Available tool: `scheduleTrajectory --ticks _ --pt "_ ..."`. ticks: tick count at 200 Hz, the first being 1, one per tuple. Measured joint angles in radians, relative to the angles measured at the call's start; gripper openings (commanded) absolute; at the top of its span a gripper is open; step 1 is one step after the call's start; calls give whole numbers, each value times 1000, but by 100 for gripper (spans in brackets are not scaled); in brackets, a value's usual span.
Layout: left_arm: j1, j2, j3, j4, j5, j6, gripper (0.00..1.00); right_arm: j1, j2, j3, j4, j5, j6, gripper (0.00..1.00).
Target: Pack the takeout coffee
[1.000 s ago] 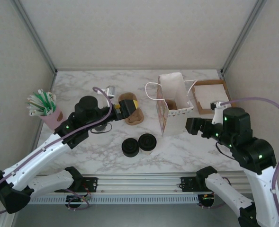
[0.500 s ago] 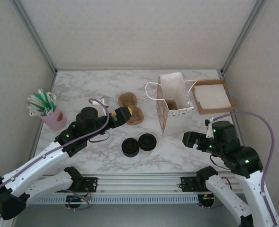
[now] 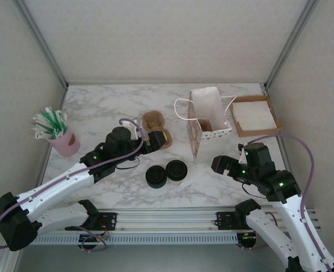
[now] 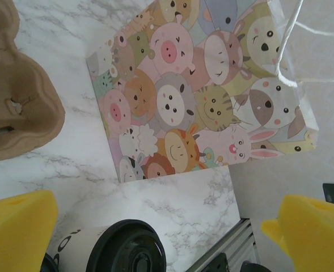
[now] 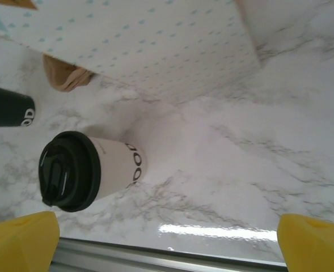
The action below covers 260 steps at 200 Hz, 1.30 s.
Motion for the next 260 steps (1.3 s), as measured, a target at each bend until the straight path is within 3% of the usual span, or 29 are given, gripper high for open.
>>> scheduleTrajectory --ticks 57,93,129,135,149,188,260 --pt "-2 -3 0 -21 -5 40 100 2 77 -3 92 -151 -45 94" --pt "-2 -52 0 -30 -15 61 100 34 140 38 86 -163 -60 93" --pt "15 -71 -10 -30 10 61 100 150 185 85 74 -78 -54 92" --pt "20 -74 -16 -30 19 61 100 175 198 93 72 -57 -48 97" --pt "31 -81 -28 -30 38 61 100 235 231 111 66 -8 -32 99" --pt "74 -117 -53 -31 85 61 100 404 373 184 37 137 15 99" --pt "182 -186 -70 -34 144 61 100 613 653 406 -60 309 97 98"
